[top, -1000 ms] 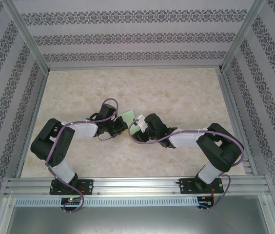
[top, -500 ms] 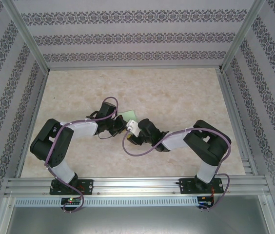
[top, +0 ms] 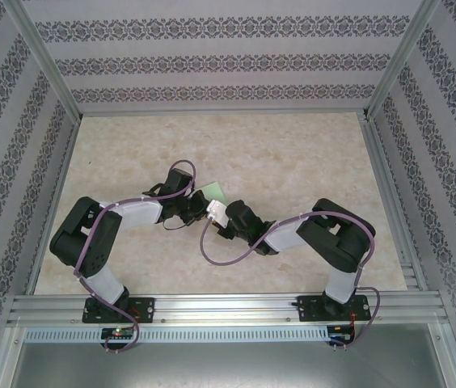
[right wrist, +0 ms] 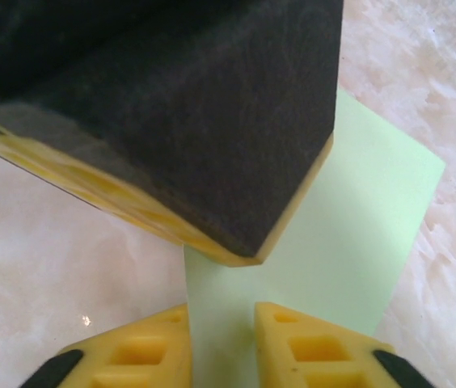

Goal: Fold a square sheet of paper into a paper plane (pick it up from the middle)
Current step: Fold the wing for the fifth time at the center of the table.

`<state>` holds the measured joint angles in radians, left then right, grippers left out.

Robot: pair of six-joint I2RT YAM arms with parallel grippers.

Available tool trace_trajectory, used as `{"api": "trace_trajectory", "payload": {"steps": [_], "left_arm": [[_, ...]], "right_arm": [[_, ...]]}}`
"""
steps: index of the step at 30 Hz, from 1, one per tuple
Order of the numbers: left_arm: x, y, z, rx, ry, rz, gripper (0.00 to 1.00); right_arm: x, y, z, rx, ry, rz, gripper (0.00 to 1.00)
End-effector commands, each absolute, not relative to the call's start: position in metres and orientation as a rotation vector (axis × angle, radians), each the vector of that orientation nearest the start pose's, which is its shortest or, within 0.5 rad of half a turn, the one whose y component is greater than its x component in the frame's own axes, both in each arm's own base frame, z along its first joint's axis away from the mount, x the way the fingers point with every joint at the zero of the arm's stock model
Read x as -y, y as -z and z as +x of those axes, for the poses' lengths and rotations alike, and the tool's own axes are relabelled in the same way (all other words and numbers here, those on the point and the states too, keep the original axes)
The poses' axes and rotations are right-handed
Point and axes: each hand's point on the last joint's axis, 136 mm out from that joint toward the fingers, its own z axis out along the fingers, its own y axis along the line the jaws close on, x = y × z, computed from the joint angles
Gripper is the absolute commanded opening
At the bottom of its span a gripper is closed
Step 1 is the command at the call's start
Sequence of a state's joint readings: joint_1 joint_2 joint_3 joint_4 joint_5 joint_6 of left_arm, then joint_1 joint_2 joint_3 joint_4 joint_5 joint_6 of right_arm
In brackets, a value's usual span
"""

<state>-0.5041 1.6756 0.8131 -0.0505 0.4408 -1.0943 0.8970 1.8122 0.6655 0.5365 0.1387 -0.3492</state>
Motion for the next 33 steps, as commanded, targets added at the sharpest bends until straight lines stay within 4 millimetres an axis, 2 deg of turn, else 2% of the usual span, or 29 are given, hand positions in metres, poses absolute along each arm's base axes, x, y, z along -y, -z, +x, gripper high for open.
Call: {"api": "trace_trajectory", "payload": {"steps": [1,9,17,25,33], "left_arm": [[0.252,-0.063,0.315,-2.685,1.125,-0.613,0.05],[0.245,-0.07,0.319,-2.66,1.136,-0.638,0.13],[0.215,-0.076,0.327,-2.614,1.097,-0.698,0.36],[0.178,-0.089,0.333,-2.512,1.041,-0.728,0.54],[0.183,-0.103,0.33,-2.43,1.115,-0.608,0.58]], "right_arm": [[-0.33,-0.029,0.293,-1.801,-0.138,-1.207,0.19],[-0.331,-0.027,0.292,-1.813,-0.16,-1.204,0.03],[-0.331,-0.031,0.288,-1.843,-0.262,-1.159,0.0],[-0.334,-0.045,0.288,-1.962,-0.585,-0.98,0.0],[-0.341,-0.056,0.294,-2.102,-0.914,-0.763,0.0]]}}
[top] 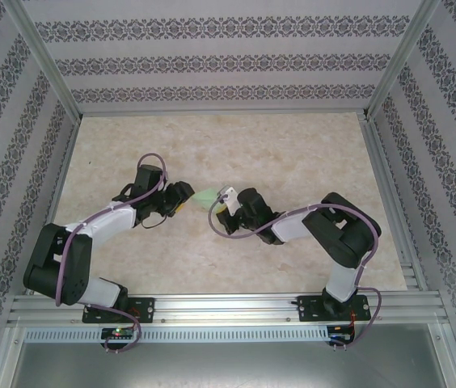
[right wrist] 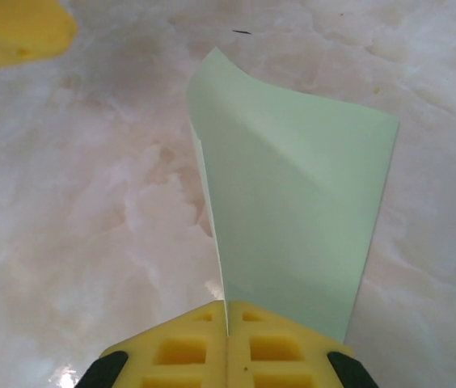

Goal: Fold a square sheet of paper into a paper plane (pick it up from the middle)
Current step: Fold the wing for the fifth time at the center of the table.

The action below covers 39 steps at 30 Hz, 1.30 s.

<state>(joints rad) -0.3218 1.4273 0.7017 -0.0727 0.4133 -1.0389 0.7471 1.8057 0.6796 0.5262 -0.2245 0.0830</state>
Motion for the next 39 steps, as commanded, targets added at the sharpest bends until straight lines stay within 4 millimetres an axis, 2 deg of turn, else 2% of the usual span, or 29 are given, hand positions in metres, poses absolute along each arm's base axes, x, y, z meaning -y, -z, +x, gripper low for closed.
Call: {"api": "trace_trajectory", "payload": {"steps": [1,11,22,33,39], "left_arm": [[0.184,-0.102,0.329,-2.427,1.125,-0.596,0.58],[0.211,-0.091,0.315,-2.44,1.211,-0.461,0.53],[0.243,-0.077,0.315,-2.464,1.279,-0.377,0.42],[0.255,-0.072,0.321,-2.442,1.284,-0.307,0.29],[0.259,-0.07,0.323,-2.435,1.287,-0.279,0.25]], "right_arm": [[-0.342,-0.057,0.296,-2.116,-0.949,-0.738,0.0],[-0.338,-0.045,0.304,-2.257,-1.148,-0.562,0.0],[-0.333,-0.038,0.308,-2.337,-1.207,-0.452,0.0],[-0.326,-0.035,0.315,-2.412,-1.384,-0.244,0.0],[-0.322,-0.036,0.317,-2.429,-1.449,-0.151,0.0]]}}
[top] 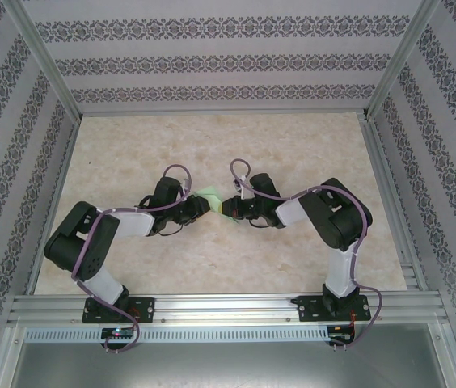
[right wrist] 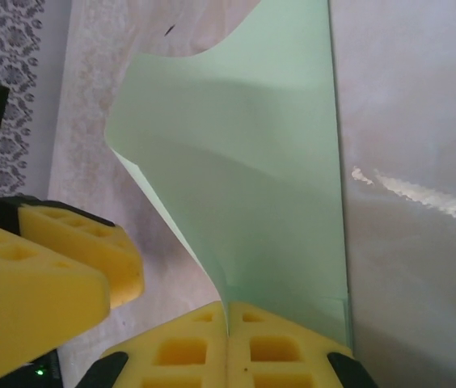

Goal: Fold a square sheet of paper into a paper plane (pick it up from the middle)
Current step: Fold the wing for the fifth time at the center of the table.

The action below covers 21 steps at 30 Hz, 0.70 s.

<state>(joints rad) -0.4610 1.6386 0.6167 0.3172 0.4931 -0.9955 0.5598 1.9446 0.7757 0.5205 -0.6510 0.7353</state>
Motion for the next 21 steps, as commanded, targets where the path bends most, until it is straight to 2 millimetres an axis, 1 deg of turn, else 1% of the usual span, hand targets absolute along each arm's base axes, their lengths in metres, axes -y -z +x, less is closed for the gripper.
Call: {"api": "trace_trajectory", "payload": {"steps": [1,6,15,21], "left_arm": [[0.259,-0.069,0.324,-2.433,1.288,-0.275,0.25],[0.266,-0.071,0.326,-2.416,1.317,-0.243,0.24],[0.273,-0.065,0.333,-2.406,1.334,-0.227,0.18],[0.273,-0.055,0.336,-2.429,1.307,-0.228,0.15]], "right_arm": [[-0.322,-0.036,0.317,-2.436,-1.449,-0.14,0.0],[-0.319,-0.031,0.316,-2.483,-1.447,-0.089,0.0],[-0.314,-0.019,0.313,-2.562,-1.399,-0.03,0.0],[-0.313,-0.013,0.312,-2.587,-1.395,-0.012,0.0]]}}
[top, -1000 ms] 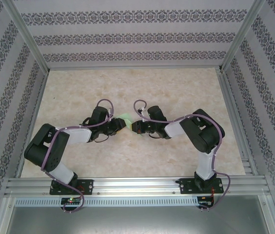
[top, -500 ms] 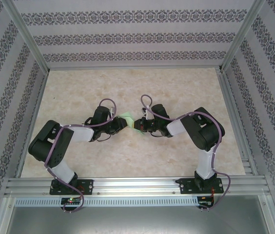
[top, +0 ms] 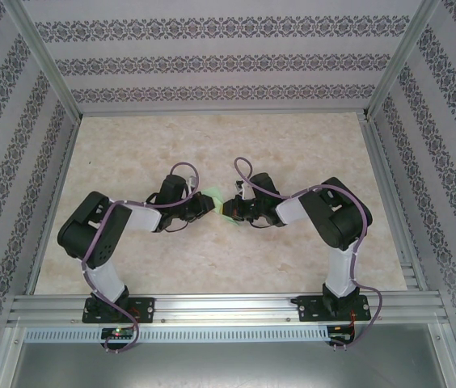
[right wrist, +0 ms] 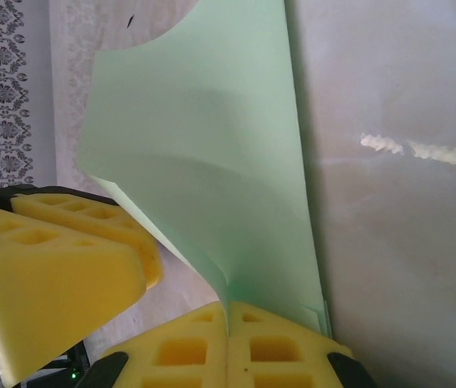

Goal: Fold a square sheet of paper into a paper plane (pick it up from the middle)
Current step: Fold the wing for the fifth time at the center of the table.

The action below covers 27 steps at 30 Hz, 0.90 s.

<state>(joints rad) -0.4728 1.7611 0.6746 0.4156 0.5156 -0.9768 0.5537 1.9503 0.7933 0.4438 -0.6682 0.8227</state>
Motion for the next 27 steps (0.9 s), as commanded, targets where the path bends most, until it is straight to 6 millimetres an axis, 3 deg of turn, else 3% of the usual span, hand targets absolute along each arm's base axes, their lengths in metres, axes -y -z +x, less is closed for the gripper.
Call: {"api": "trace_trajectory", "payload": {"steps": [1,8,27], "left_arm": [[0.272,-0.052,0.335,-2.435,1.301,-0.232,0.15],[0.27,-0.039,0.336,-2.471,1.261,-0.257,0.14],[0.265,-0.016,0.337,-2.584,1.158,-0.294,0.11]], "right_arm": [[-0.313,-0.013,0.313,-2.588,-1.393,-0.01,0.0],[-0.313,-0.011,0.31,-2.603,-1.388,-0.035,0.03],[-0.307,-0.036,0.295,-2.636,-1.31,-0.242,0.22]]}}
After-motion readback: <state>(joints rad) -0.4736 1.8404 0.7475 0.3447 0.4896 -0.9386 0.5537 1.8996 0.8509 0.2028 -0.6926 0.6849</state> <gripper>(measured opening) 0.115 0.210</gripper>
